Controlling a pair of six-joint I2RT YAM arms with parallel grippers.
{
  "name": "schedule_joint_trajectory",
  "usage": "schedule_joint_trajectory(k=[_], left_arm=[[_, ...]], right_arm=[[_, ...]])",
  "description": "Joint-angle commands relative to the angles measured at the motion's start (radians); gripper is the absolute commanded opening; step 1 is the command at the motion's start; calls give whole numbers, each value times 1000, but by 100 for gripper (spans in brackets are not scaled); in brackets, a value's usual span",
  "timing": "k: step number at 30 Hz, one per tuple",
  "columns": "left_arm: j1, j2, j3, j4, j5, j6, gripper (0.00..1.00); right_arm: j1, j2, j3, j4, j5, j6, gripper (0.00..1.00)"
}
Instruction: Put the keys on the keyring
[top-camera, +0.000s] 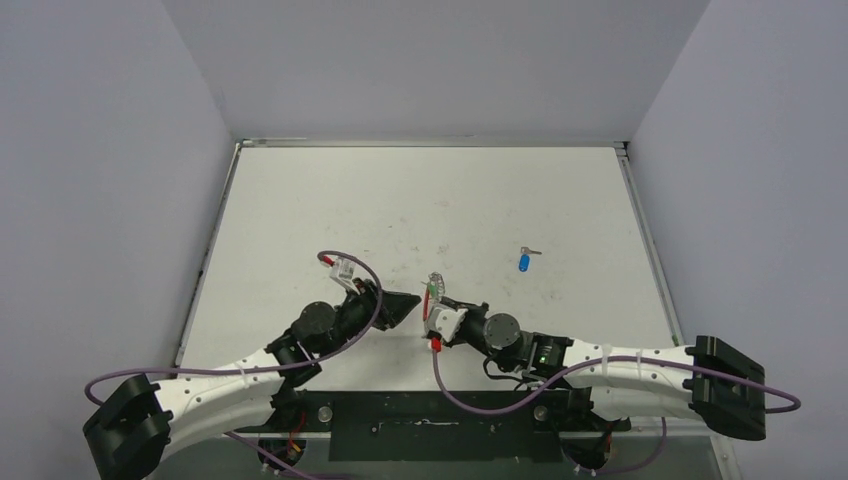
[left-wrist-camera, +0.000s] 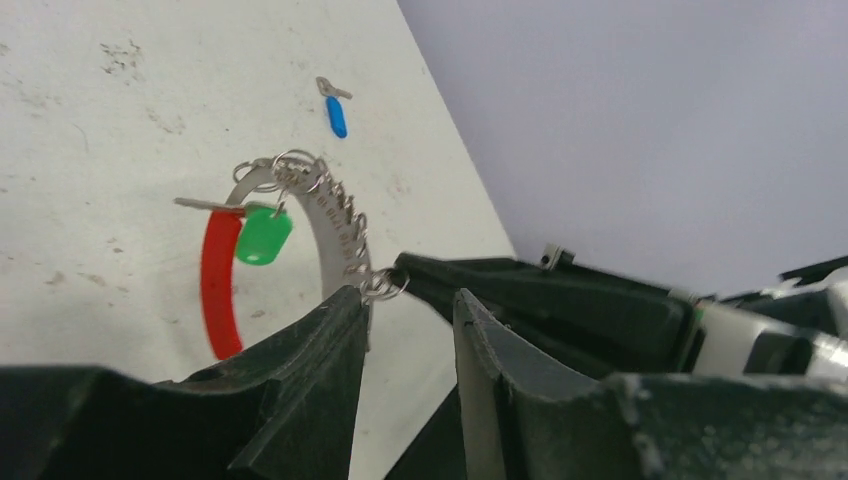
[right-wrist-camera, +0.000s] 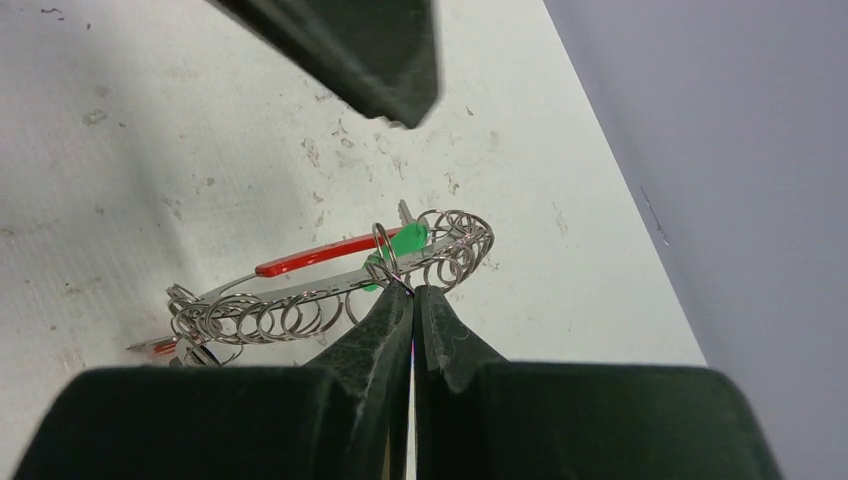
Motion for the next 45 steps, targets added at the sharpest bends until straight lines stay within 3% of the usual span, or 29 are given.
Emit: schedule_joint_trajectory(k=[1,5,9,14,18,24,45], left_arm=[[2,-17,-54,142,136,406,36],[-3,25,-126,318,333,720,37],[-12,93,-172,488,412,951,37],[-20,169,-130,505,474,1126,34],[-24,200,-117,548,450,1154,30],[-27,217,-74,479,465,1159,24],[-29,422,-31,704,414,1145,21]], right_arm=[[-47,-68,38,7,-77,112,0],[-77,-97,26,-1,-137,174,0],[-83,-119,20,-20,-183,216,0],[-85,-142,14,-54,-229,242,0],[-84,-167,2,-72,-228,249,0],[-84,-181,-12,-65,-220,245,0],[-81,-171,-6,-87,-245,240,0]])
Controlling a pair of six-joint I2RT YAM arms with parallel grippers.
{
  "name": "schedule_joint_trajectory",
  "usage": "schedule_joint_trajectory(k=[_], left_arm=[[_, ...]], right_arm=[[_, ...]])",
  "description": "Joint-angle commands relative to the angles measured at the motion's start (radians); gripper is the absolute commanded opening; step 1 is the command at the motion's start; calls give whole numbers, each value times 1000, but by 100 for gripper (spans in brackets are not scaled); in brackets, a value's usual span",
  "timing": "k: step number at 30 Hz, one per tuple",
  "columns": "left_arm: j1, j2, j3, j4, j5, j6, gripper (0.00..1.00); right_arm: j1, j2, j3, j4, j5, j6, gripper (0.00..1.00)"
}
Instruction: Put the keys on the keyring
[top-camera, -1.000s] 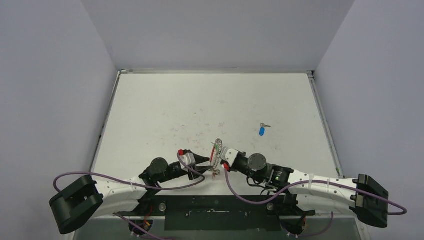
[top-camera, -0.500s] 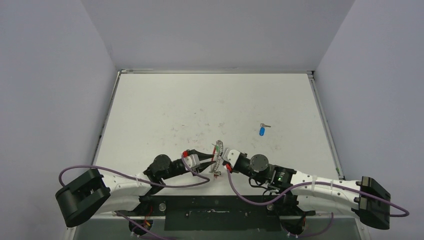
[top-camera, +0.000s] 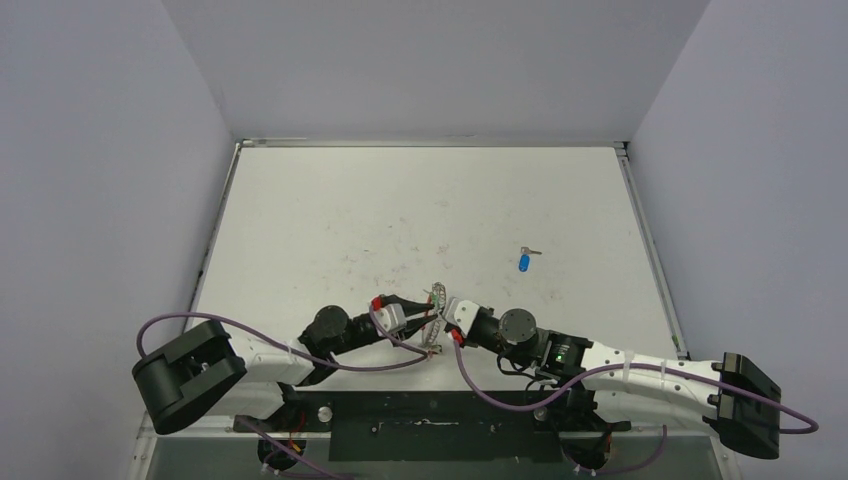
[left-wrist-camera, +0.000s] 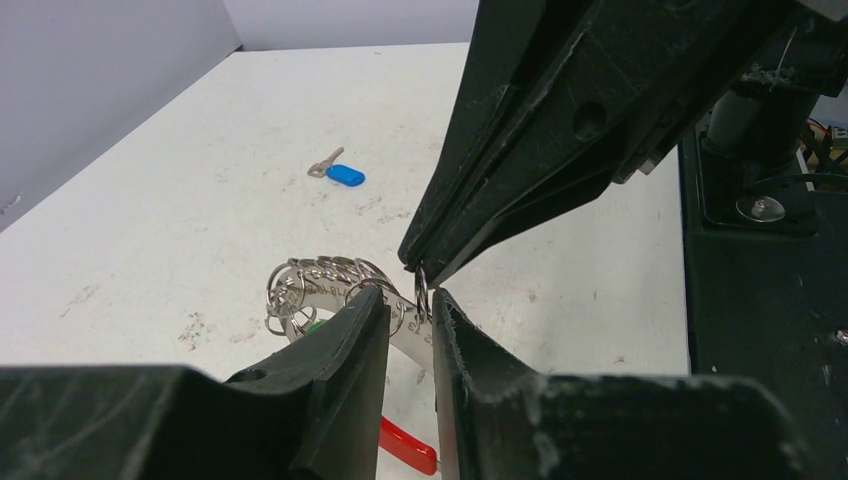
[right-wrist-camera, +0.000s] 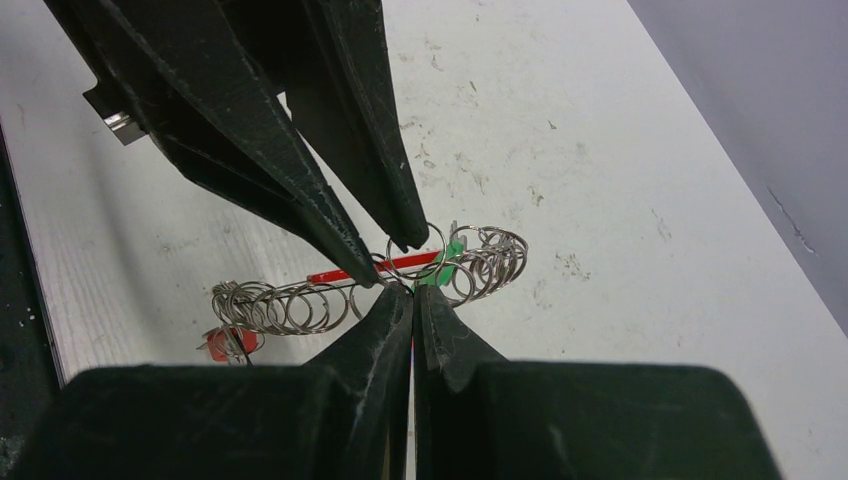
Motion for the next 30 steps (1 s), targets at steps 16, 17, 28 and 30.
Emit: schedule_joint_trajectory(k=[16,17,28,30], left_arm=[[-5,-52,101,-169,69,129,12],[-5,-49,101,-165,70,132,12],[-4,-75,112,-251,62,209,0],[-4,-112,122,-327,48,238,0]], right_arm=[[-1,-20,14,38,-27,4,0],[-2,-19,14,37,-27,5,0],[-2,-40,17,21,-28,2,0],[-3,-47,22,10,-27,3,7]])
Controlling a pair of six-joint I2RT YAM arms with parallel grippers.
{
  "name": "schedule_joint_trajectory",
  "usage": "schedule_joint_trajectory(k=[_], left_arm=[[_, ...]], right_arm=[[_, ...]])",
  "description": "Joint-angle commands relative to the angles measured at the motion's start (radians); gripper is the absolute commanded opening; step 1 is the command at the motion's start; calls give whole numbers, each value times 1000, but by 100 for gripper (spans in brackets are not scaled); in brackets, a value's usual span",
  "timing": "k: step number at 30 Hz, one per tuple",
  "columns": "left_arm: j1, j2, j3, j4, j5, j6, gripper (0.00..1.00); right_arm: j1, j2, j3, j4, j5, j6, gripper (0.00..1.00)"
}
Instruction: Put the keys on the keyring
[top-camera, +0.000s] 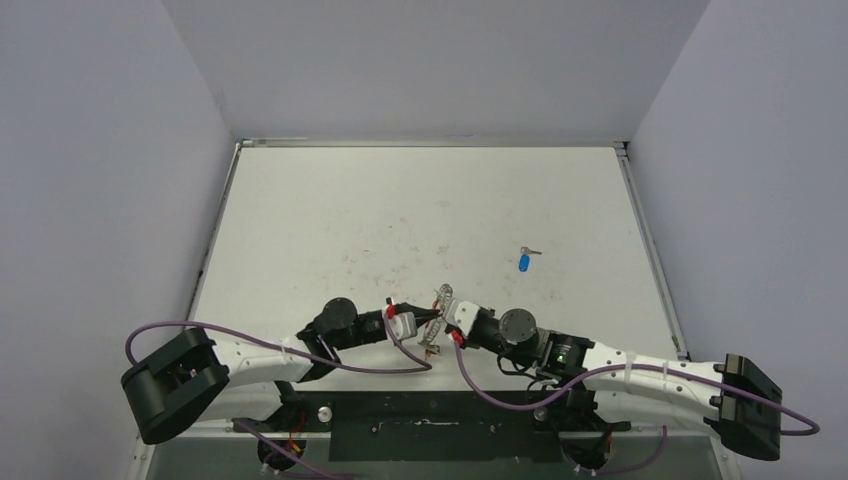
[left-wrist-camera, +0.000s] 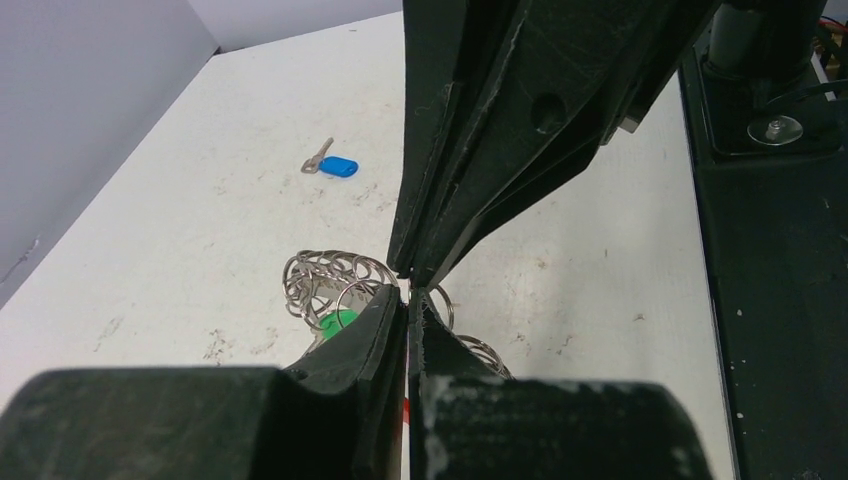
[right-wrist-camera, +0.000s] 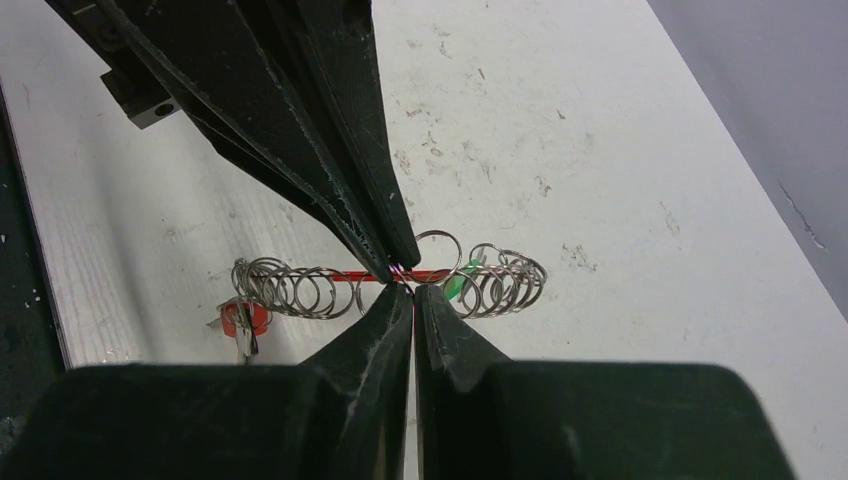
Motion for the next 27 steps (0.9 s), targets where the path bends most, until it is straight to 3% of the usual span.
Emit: schedule_joint_trajectory(k=[1,5,9,14,22,27], left_arm=[[0,-84,58,-157,-21,85,0],[1,-170,107,-373,-21,161,0],[0,-308,183,-680,16,292,0],[0,-436,273,-1017,74,514,0],[-1,-511,381,-1381,96,802,0],[-1,-522,412,-1520,67,987,0]], right_arm=[[-3,-44,26,41,-20,5,16],[-11,-82,42,-3,-26,10,60],[-52,-153,47,-55,-143,0,75],[-131,-158,126,-188,-377,-91,79],[-269,55,373,-372,-876,-217,74],[-272,185,465,-518,-941,-386,67]])
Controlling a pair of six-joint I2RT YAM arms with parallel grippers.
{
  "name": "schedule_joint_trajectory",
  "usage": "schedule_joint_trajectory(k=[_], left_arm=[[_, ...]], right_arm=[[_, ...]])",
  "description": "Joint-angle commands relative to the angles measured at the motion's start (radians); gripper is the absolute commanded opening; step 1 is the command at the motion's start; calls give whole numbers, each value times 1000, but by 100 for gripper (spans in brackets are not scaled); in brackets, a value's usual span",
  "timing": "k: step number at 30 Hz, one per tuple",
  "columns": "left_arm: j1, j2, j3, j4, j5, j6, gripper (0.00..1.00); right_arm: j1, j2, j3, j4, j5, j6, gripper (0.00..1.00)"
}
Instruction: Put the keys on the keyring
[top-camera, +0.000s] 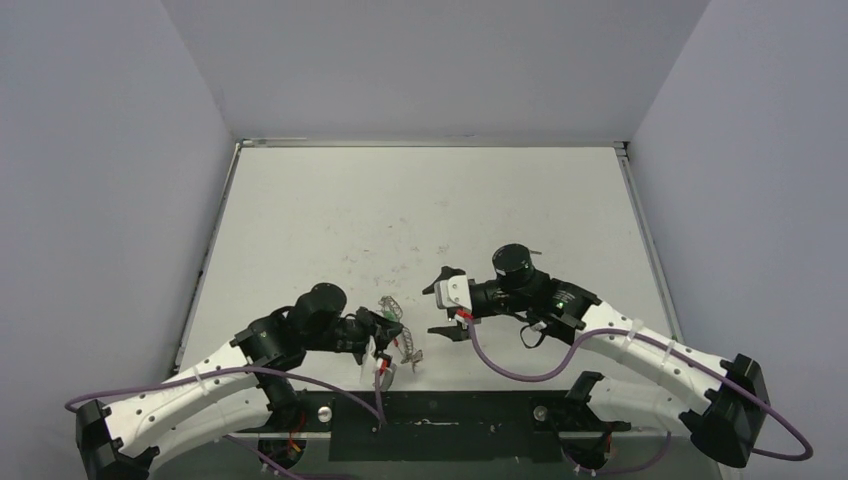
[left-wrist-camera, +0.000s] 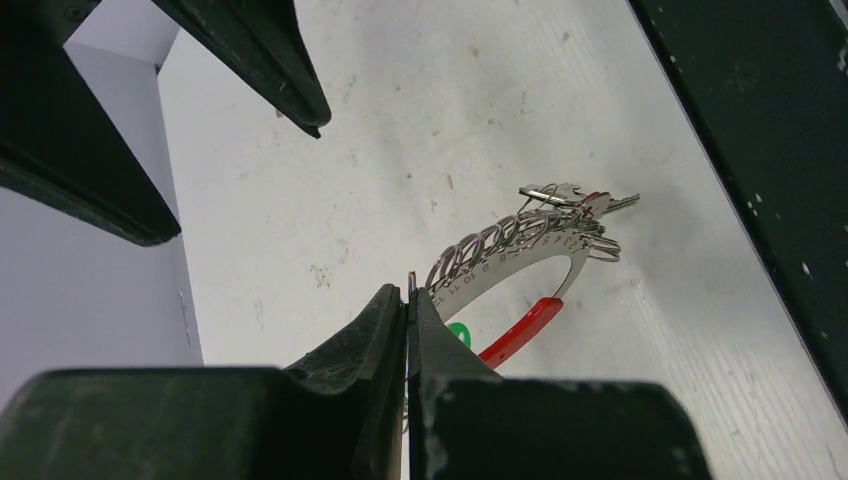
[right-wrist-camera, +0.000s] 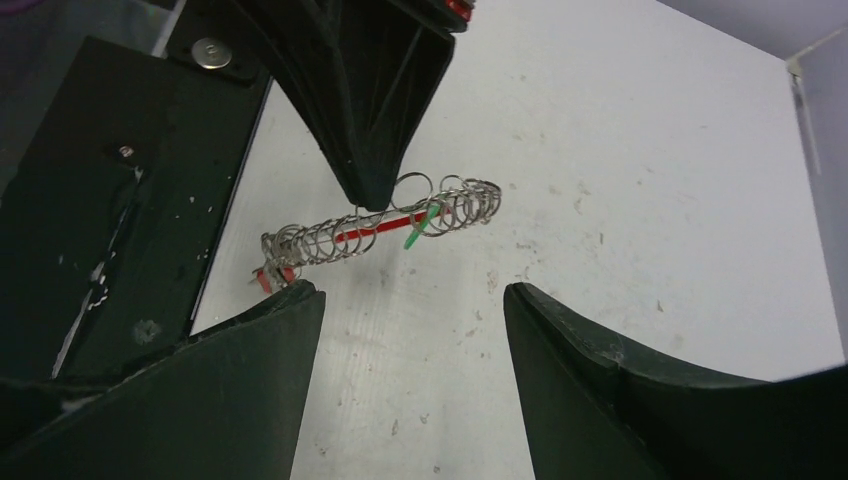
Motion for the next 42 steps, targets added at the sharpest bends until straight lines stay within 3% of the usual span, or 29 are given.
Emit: schedule_joint_trajectory(k=[1,13,18,24,34,42], left_arm=[[-1,-25,59,-161,1,234,0],[-1,61,32,-77,128,409,0],[-1,113,43,-66,185,433,0],[-1,129,53,-44,228,435,0],[-1,93,42,-29,234,421,0],[-1,66,14,6,218,393,0]], right_arm=[[-3,79,66,-127,-181,-182,66],[1,71,-47,-21,-103,-252,69],[59,73,-75,-45,-57,-342,69],[135,146,-69,-13,40,-336,68],[215,253,-82,144,248,-185,42],[231,205,-94,176,353,-105,1]])
